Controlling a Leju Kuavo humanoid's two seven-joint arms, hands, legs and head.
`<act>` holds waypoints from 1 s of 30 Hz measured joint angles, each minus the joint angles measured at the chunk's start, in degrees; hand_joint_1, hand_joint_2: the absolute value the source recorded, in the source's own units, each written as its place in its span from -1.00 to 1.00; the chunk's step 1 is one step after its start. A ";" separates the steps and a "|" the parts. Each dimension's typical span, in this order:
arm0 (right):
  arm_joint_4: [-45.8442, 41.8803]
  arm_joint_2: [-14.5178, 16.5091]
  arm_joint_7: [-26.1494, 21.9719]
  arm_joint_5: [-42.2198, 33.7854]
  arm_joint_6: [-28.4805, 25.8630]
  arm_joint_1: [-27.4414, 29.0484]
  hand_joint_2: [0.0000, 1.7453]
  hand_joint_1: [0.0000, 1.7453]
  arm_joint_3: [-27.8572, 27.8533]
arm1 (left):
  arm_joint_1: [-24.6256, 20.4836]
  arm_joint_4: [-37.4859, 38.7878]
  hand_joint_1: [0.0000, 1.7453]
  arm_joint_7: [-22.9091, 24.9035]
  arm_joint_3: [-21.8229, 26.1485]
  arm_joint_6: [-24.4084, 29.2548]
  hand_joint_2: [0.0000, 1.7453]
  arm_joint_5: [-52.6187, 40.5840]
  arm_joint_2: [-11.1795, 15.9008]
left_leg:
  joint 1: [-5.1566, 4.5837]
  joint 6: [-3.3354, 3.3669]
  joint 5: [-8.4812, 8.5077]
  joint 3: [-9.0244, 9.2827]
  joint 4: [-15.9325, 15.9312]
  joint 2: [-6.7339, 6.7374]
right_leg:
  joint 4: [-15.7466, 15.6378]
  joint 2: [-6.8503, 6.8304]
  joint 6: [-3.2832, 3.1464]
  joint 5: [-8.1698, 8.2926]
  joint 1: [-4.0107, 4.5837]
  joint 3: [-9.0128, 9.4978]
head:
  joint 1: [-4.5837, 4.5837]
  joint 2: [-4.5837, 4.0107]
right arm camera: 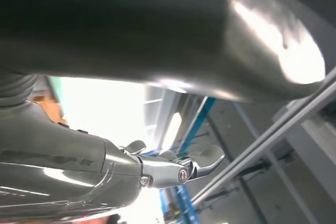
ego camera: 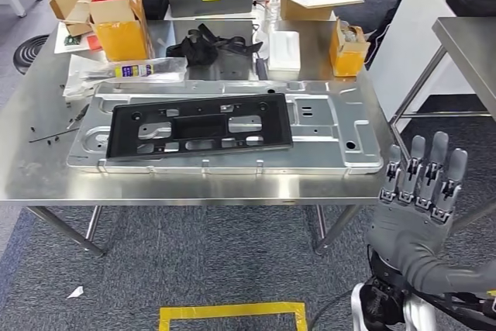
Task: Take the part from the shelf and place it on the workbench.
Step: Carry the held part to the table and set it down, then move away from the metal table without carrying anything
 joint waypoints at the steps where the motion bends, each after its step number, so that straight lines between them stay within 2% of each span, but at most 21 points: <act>1: 0.75 0.01 0.18 0.85 -0.46 0.40 -1.00 -1.00 -0.01 | 0.11 0.02 -1.00 -0.10 0.19 0.00 -1.00 0.00 -0.05 | 0.08 -0.23 -0.88 -0.30 0.50 -0.02 | -0.08 -0.20 -0.47 0.56 -0.03 -0.44 | -0.01 0.00; 3: 2.71 0.00 -0.13 3.94 -2.40 1.36 -1.00 -1.00 0.00 | 0.26 0.05 -1.00 -0.25 0.60 0.02 -1.00 0.00 -0.19 | 0.16 -0.47 -5.68 -1.63 4.65 -0.04 | -0.25 -0.64 -1.30 1.83 -0.10 -1.64 | -0.07 0.00; 5: 5.00 -0.04 -1.14 8.78 -5.28 2.62 -1.00 -1.00 0.07 | 0.33 0.06 -1.00 -0.31 1.01 0.04 -1.00 0.00 -0.38 | 0.14 -0.68 -10.99 -3.39 12.17 -0.05 | -0.05 -0.86 -1.63 3.00 0.15 -3.29 | -0.09 0.00; 6: 6.26 -0.09 -1.69 11.30 -6.75 3.26 -1.00 -1.00 0.11 | 0.36 0.08 -1.00 -0.33 1.25 0.05 -1.00 0.00 -0.51 | 0.13 -0.75 -11.97 -3.72 15.19 -0.05 | 0.17 -0.96 -1.66 3.56 0.26 -4.22 | -0.10 0.00; 7: 7.58 -0.14 -2.21 13.63 -8.14 3.91 -1.00 -1.00 0.17 | 0.42 0.13 -1.00 -0.33 1.47 0.06 -1.00 0.00 -0.68 | 0.11 -0.78 -11.49 -3.24 16.57 -0.05 | 0.53 -1.04 -1.61 4.04 0.33 -5.25 | -0.09 0.00; 8: 8.86 -0.21 -2.67 15.74 -9.50 4.52 -1.00 -1.00 0.22 | 0.49 0.18 -1.00 -0.33 1.67 0.07 -1.00 0.00 -0.86 | 0.10 -0.74 -9.98 -1.79 15.85 -0.05 | 1.01 -1.09 -1.51 4.44 0.36 -6.31 | -0.09 0.00; 10: 11.09 -0.31 -3.33 19.32 -11.96 5.54 -1.00 -1.00 0.34 | 0.52 0.32 -1.00 -0.33 1.96 0.07 -1.00 0.00 -1.14 | 0.04 -0.51 -7.35 3.55 9.31 -0.04 | 2.30 -1.12 -1.20 4.99 0.40 -8.32 | -0.09 0.00; 12: 12.86 -0.36 -3.39 21.52 -13.41 6.17 -1.00 -1.00 0.51 | 0.38 0.46 -1.00 -0.33 2.06 0.07 -1.00 0.00 -1.33 | -0.15 -0.05 -7.83 8.48 1.79 -0.04 | 3.53 -1.11 -0.72 5.46 0.52 -9.71 | -0.07 0.00; 13: 13.97 -0.39 -3.03 22.24 -13.76 6.34 -1.00 -1.00 0.58 | 0.32 0.51 -1.00 -0.33 2.11 0.07 -1.00 0.00 -1.45 | -0.28 0.17 -8.49 9.60 -0.27 -0.04 | 3.89 -1.12 -0.43 5.80 0.56 -10.16 | -0.06 0.00; 15: 17.69 -0.51 -1.87 23.81 -14.48 6.47 -1.00 -1.00 0.67 | 0.39 0.61 -1.00 -0.38 2.34 0.07 -1.00 0.00 -1.91 | -0.31 0.87 -8.43 9.41 -1.14 0.05 | 4.11 -1.01 0.24 6.48 0.51 -10.67 | -0.04 0.00; 16: 20.56 -0.64 -1.45 24.83 -15.16 6.53 -1.00 -1.00 0.70 | 0.47 0.68 -1.00 -0.45 2.51 0.06 -1.00 0.00 -2.18 | -0.24 1.34 -7.95 8.95 -1.14 0.15 | 4.42 -0.83 0.64 5.94 0.45 -10.97 | -0.03 0.00; 17: 23.70 -0.81 -1.43 25.90 -16.04 6.62 -1.00 -1.00 0.73 | 0.52 0.75 -1.00 -0.54 2.70 0.05 -1.00 0.00 -2.41 | -0.14 1.86 -7.34 8.35 -1.17 0.23 | 5.46 -0.65 1.08 4.43 0.33 -11.39 | 0.00 0.00; 18: 27.05 -1.03 -1.68 26.94 -17.05 6.69 -1.00 -1.00 0.74 | 0.53 0.79 -1.00 -0.64 2.85 0.02 -1.00 0.00 -2.64 | -0.09 2.26 -6.67 7.62 -1.19 0.30 | 7.57 -0.48 1.49 1.92 0.15 -12.05 | 0.04 0.00; 20: 33.60 -1.43 -2.39 28.62 -18.78 6.34 -1.00 -1.00 0.61 | 0.59 0.84 -1.00 -0.76 3.03 -0.04 -1.00 0.00 -2.89 | -0.18 2.62 -5.35 5.91 -1.12 0.29 | 14.36 -0.39 2.15 -3.60 -0.25 -13.62 | 0.09 0.00; 21: 37.35 -1.64 -2.64 29.98 -20.18 5.88 -1.00 -1.00 0.41 | 0.63 0.85 -1.00 -0.78 3.09 -0.07 -1.00 0.00 -3.05 | -0.22 2.61 -4.69 5.02 -1.05 0.30 | 17.66 -0.38 2.39 -5.00 -0.41 -14.02 | 0.10 0.00; 22: 41.26 -1.85 -2.84 31.94 -22.15 5.31 -1.00 -1.00 0.15 | 0.64 0.87 -1.00 -0.79 3.15 -0.08 -1.00 0.00 -3.20 | -0.24 2.56 -4.07 4.15 -0.95 0.32 | 19.51 -0.38 2.58 -4.95 -0.53 -13.68 | 0.10 0.00; 23: 45.36 -2.12 -3.03 34.34 -24.68 4.71 -1.00 -1.00 -0.19 | 0.63 0.90 -1.00 -0.78 3.23 -0.09 -1.00 0.00 -3.35 | -0.27 2.49 -3.50 3.31 -0.84 0.34 | 19.44 -0.38 2.69 -3.71 -0.63 -12.43 | 0.10 0.00; 25: 53.05 -2.66 -3.33 38.47 -29.92 3.27 -1.00 -1.00 -1.10 | 0.59 0.92 -1.00 -0.72 3.32 -0.10 -1.00 0.00 -3.71 | -0.34 2.28 -2.43 1.96 -0.67 0.29 | 13.16 -0.30 2.48 -0.48 -0.70 -7.01 | 0.11 0.00; 27: 60.07 -3.31 -3.54 40.54 -34.05 1.48 -1.00 -1.00 -2.18 | 0.59 0.93 -1.00 -0.67 3.33 -0.13 -1.00 0.00 -4.04 | -0.55 1.88 -1.46 1.20 -0.58 0.22 | 3.68 -0.18 1.77 -0.08 -0.54 -0.51 | 0.09 0.00; 29: 67.17 -4.15 -3.62 42.19 -37.97 -0.35 -1.00 -1.00 -3.05 | 0.54 0.96 -1.00 -0.72 3.33 -0.16 -1.00 0.00 -4.22 | -0.58 1.24 -0.44 0.84 -0.63 0.23 | -1.10 -0.11 1.02 -0.81 -0.23 2.29 | 0.07 0.00; 30: 71.16 -4.61 -3.56 43.01 -39.98 -1.19 -1.00 -1.00 -3.50 | 0.53 1.01 -1.00 -0.77 3.33 -0.25 -1.00 0.00 -4.26 | -0.52 0.86 0.06 0.78 -0.70 0.16 | -1.59 -0.15 0.64 -0.61 -0.15 2.12 | 0.06 0.00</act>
